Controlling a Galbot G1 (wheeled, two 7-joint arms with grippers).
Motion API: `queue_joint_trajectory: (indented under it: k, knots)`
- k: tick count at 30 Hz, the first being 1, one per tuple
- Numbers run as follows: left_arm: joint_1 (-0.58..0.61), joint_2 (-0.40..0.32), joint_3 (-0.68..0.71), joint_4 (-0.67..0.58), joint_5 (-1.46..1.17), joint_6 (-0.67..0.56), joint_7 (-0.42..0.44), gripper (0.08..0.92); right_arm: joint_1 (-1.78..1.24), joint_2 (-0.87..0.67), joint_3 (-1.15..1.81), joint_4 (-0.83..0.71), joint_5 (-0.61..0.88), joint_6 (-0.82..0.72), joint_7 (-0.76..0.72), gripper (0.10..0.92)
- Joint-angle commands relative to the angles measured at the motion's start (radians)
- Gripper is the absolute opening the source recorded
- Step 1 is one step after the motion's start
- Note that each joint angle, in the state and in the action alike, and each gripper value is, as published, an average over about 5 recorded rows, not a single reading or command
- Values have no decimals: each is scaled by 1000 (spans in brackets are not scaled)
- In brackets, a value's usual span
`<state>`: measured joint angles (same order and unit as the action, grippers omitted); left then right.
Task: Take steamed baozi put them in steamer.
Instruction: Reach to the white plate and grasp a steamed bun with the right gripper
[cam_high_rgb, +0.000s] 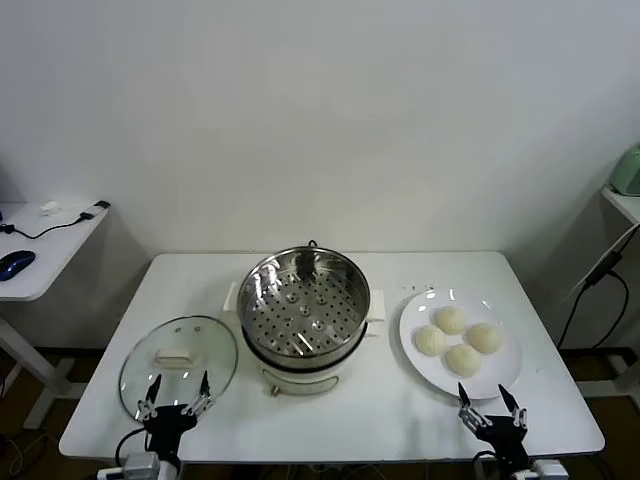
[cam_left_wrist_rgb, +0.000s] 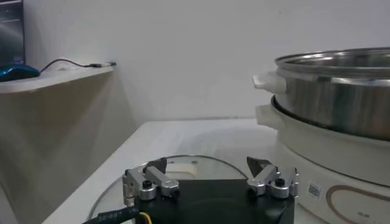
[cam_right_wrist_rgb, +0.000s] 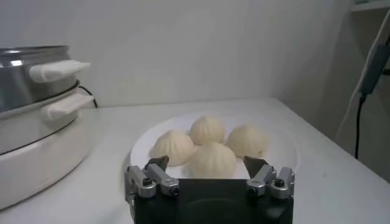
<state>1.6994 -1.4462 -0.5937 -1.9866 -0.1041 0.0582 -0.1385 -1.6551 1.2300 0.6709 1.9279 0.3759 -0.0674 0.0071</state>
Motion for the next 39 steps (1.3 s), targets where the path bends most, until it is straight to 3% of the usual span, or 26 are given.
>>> queue_joint_trajectory:
  k: [1,6,10,15,20,24,28,33,39]
  knots:
    - [-1,9,12,-1,2,2,-2,823,266,-138,33,-16,-18,-163,-8,823]
    - [-3,21,20,3,2,4,-3,823,559,-328,-96,-179,-44,-215,-46,823]
    - [-4,33,24,3,-4,4,-4,823,814,-518,-349,-319,-109,-242,-175,823]
    - [-11,32,30,8,-8,5,-3,823,1115,-741,-739,-441,-142,-263,-452,823]
    - [-16,27,39,17,-6,4,-1,823,1477,-873,-1188,-565,-193,-99,-827,823]
    - [-19,24,42,27,-4,2,-1,823,1786,-871,-1548,-644,-211,33,-1044,823]
    - [-20,21,42,35,-3,1,-1,823,2042,-803,-1858,-711,-223,60,-1151,823]
    - [-24,23,40,49,-2,-3,-1,823,2175,-682,-2082,-788,-198,37,-1176,823]
    - [-30,23,36,72,-2,-8,-1,823,2124,-533,-2110,-899,-122,-42,-1129,823]
